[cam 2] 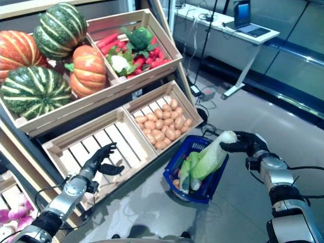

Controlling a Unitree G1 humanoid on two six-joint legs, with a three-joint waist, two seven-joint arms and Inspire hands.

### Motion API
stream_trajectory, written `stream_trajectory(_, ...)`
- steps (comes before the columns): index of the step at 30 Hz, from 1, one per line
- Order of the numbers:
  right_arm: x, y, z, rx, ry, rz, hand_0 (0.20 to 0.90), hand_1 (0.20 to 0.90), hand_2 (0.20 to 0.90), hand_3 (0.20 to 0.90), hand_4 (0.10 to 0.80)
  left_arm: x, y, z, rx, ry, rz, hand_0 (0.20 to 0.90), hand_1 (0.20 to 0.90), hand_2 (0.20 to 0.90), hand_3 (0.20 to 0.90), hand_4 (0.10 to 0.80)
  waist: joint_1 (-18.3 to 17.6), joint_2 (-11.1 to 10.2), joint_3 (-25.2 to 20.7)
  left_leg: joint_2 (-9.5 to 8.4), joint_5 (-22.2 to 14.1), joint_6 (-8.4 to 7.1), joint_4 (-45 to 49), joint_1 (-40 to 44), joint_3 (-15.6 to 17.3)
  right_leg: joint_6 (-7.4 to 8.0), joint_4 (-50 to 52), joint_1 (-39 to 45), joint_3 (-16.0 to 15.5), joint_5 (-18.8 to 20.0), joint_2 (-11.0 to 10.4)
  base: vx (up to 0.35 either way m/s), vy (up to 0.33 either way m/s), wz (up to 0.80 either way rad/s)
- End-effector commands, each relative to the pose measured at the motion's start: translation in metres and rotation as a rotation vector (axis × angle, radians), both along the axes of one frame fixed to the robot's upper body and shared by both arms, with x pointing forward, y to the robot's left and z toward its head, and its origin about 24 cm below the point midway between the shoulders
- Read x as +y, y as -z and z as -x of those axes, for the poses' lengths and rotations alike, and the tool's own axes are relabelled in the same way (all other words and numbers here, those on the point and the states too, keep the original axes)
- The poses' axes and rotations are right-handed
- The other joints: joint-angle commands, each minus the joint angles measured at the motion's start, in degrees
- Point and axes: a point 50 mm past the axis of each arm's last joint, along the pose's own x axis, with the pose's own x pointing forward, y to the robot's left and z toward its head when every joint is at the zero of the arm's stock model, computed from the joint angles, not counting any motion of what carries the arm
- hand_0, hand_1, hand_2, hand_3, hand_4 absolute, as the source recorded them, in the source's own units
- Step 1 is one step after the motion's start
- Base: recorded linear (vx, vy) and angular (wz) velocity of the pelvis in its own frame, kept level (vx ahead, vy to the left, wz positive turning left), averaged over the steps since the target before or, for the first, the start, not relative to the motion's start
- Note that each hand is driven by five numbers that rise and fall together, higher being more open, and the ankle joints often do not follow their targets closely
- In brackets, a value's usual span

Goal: Put vegetables into the basket

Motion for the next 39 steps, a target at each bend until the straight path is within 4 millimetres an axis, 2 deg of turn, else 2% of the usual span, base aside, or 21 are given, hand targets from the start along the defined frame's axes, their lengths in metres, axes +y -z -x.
stream_trajectory(1, -0.004, -0.067, -0.035, -0.355, 0.065, 0.002, 0.300, 0.300, 0.300, 0.300, 0.400, -0.016, -0.060, -0.030, -0.290, 0.155, 0.027, 0.900, 0.900, 0.900, 0.900, 0.800, 2.0, -1.3, -0.3, -1.20, -3.2, 1.96, 0.9, -1.6, -1.9, -2.93, 0.5, 0.0, -0.1, -0.5, 1.0, -0.104, -0.089, 0.16)
stream_trajectory(6, -0.001, -0.075, -0.045, -0.388, 0.091, -0.017, 0.300, 0.300, 0.300, 0.300, 0.400, -0.031, -0.087, -0.042, -0.412, 0.216, 0.070, 0.900, 0.900, 0.900, 0.900, 0.800, 3.0, -0.1, 2.5, -1.05, -2.4, 1.73, 0.8, -4.7, -3.5, -3.06, 0.5, -2.4, -0.7, 0.0, 0.8, -0.127, -0.079, 0.12)
stream_trajectory(13, 0.000, -0.076, -0.049, -0.395, 0.103, -0.025, 0.300, 0.300, 0.300, 0.300, 0.400, -0.034, -0.085, -0.043, -0.420, 0.186, 0.103, 0.900, 0.900, 0.900, 0.900, 0.800, 3.4, 1.0, 4.0, -1.09, -2.1, 1.68, 0.9, -6.2, -4.3, -3.20, 0.7, -3.5, -1.7, 0.0, 0.3, -0.028, -0.016, 0.04)
stream_trajectory(16, 0.003, -0.077, -0.052, -0.396, 0.111, -0.016, 0.300, 0.300, 0.300, 0.300, 0.400, -0.032, -0.089, -0.042, -0.447, 0.164, 0.129, 0.900, 0.900, 0.900, 0.900, 0.800, 3.5, 1.5, 5.8, -1.23, -3.1, 1.93, 6.4, -8.8, -3.9, -3.91, 6.6, -5.8, -2.2, -2.0, -0.9, -0.076, 0.041, 0.01)
stream_trajectory(18, 0.001, -0.085, -0.053, -0.431, 0.121, 0.004, 0.300, 0.300, 0.300, 0.300, 0.400, -0.032, -0.100, -0.046, -0.493, 0.163, 0.146, 0.900, 0.900, 0.900, 0.900, 0.800, 3.3, 1.9, 8.4, -0.98, -5.1, 2.10, 13.8, -13.0, -4.8, -4.55, 13.8, -9.7, -2.1, -4.5, -2.2, -0.221, 0.070, 0.03)
stream_trajectory(22, -0.002, -0.099, -0.054, -0.501, 0.141, 0.050, 0.300, 0.300, 0.300, 0.300, 0.400, -0.029, -0.118, -0.047, -0.595, 0.144, 0.164, 0.900, 0.900, 0.900, 0.900, 0.800, 3.0, 2.5, 14.8, 0.26, -12.5, 2.83, 32.3, -23.8, -6.3, -6.32, 31.0, -19.3, -0.5, -10.3, -5.8, -0.192, 0.057, 0.06)
stream_trajectory(24, -0.006, -0.107, -0.053, -0.525, 0.165, 0.050, 0.300, 0.300, 0.300, 0.300, 0.400, -0.030, -0.122, -0.046, -0.614, 0.133, 0.190, 0.900, 0.900, 0.900, 0.900, 0.800, 3.1, 2.8, 16.3, 0.66, -16.3, 3.47, 39.3, -28.0, -6.4, -6.80, 38.5, -23.3, 0.1, -13.2, -7.4, -0.089, 0.034, 0.01)
stream_trajectory(25, -0.007, -0.109, -0.053, -0.530, 0.169, 0.050, 0.300, 0.300, 0.300, 0.300, 0.400, -0.030, -0.123, -0.046, -0.616, 0.132, 0.196, 0.900, 0.900, 0.900, 0.900, 0.800, 3.1, 2.8, 16.2, 0.60, -16.3, 3.55, 39.7, -28.7, -6.5, -6.89, 39.0, -24.0, 0.1, -13.2, -7.6, -0.132, 0.047, 0.02)
stream_trajectory(26, -0.013, -0.118, -0.051, -0.561, 0.192, 0.051, 0.300, 0.300, 0.300, 0.300, 0.400, -0.032, -0.128, -0.046, -0.637, 0.139, 0.227, 0.900, 0.900, 0.900, 0.900, 0.800, 3.1, 3.1, 17.5, 0.76, -19.1, 4.49, 45.1, -31.8, -6.5, -7.15, 45.3, -27.8, 0.9, -15.5, -8.8, -0.092, 0.034, 0.06)
stream_trajectory(27, -0.014, -0.120, -0.051, -0.570, 0.201, 0.052, 0.300, 0.300, 0.300, 0.300, 0.400, -0.032, -0.130, -0.045, -0.642, 0.142, 0.234, 0.900, 0.900, 0.900, 0.900, 0.800, 3.1, 3.1, 17.4, 0.75, -19.8, 4.67, 46.1, -32.6, -6.5, -7.21, 46.4, -28.8, 1.1, -16.0, -9.0, -0.156, 0.053, 0.12)
stream_trajectory(29, -0.023, -0.137, -0.049, -0.619, 0.245, 0.064, 0.300, 0.300, 0.300, 0.300, 0.400, -0.039, -0.138, -0.044, -0.696, 0.166, 0.252, 0.900, 0.900, 0.900, 0.900, 0.800, 3.2, 3.7, 19.2, 0.16, -22.9, 4.99, 53.6, -37.6, -7.1, -7.42, 54.7, -34.2, 2.0, -18.9, -10.7, -0.150, 0.041, 0.07)
stream_trajectory(33, -0.033, -0.161, -0.046, -0.673, 0.314, 0.094, 0.300, 0.300, 0.300, 0.300, 0.400, -0.045, -0.147, -0.043, -0.744, 0.183, 0.286, 0.900, 0.900, 0.900, 0.900, 0.800, 3.0, 4.4, 20.7, -0.38, -27.1, 5.56, 63.6, -44.4, -7.9, -7.88, 63.9, -41.8, 3.7, -22.6, -12.1, -0.105, 0.013, 0.11)
stream_trajectory(34, -0.035, -0.167, -0.046, -0.688, 0.330, 0.102, 0.300, 0.300, 0.300, 0.300, 0.400, -0.046, -0.147, -0.042, -0.745, 0.183, 0.296, 0.900, 0.900, 0.900, 0.900, 0.800, 3.0, 4.8, 20.9, -0.40, -29.6, 5.22, 66.5, -45.3, -8.4, -7.42, 66.7, -43.0, 4.4, -24.8, -12.3, -0.024, -0.004, 0.22)
stream_trajectory(35, -0.036, -0.171, -0.046, -0.697, 0.338, 0.107, 0.300, 0.300, 0.300, 0.300, 0.400, -0.047, -0.146, -0.042, -0.745, 0.185, 0.301, 0.900, 0.900, 0.900, 0.900, 0.800, 3.0, 5.0, 21.0, -0.57, -30.1, 5.11, 68.0, -46.3, -8.7, -7.43, 68.2, -44.1, 4.8, -25.4, -12.3, -0.061, 0.005, 0.17)
stream_trajectory(36, -0.036, -0.175, -0.046, -0.707, 0.341, 0.108, 0.300, 0.300, 0.300, 0.300, 0.400, -0.048, -0.147, -0.042, -0.747, 0.188, 0.306, 0.900, 0.900, 0.900, 0.900, 0.800, 2.9, 5.1, 21.1, -0.77, -28.9, 5.41, 68.1, -47.3, -8.7, -7.96, 68.2, -45.0, 4.7, -24.3, -12.5, -0.067, 0.022, 0.12)
stream_trajectory(37, -0.036, -0.185, -0.047, -0.738, 0.338, 0.101, 0.300, 0.300, 0.300, 0.300, 0.400, -0.052, -0.148, -0.042, -0.754, 0.200, 0.317, 0.900, 0.900, 0.900, 0.900, 0.800, 2.6, 5.5, 21.4, -0.94, -31.5, 5.14, 71.2, -48.3, -9.2, -7.59, 71.1, -46.4, 5.6, -26.6, -12.4, -0.065, 0.034, 0.10)
stream_trajectory(39, -0.037, -0.195, -0.047, -0.755, 0.343, 0.109, 0.300, 0.300, 0.300, 0.300, 0.400, -0.056, -0.149, -0.041, -0.767, 0.224, 0.323, 0.900, 0.900, 0.900, 0.900, 0.800, 2.3, 5.9, 21.6, -1.06, -32.8, 5.14, 74.2, -50.2, -9.6, -7.83, 74.0, -48.5, 6.3, -27.8, -12.7, -0.020, 0.033, 0.12)
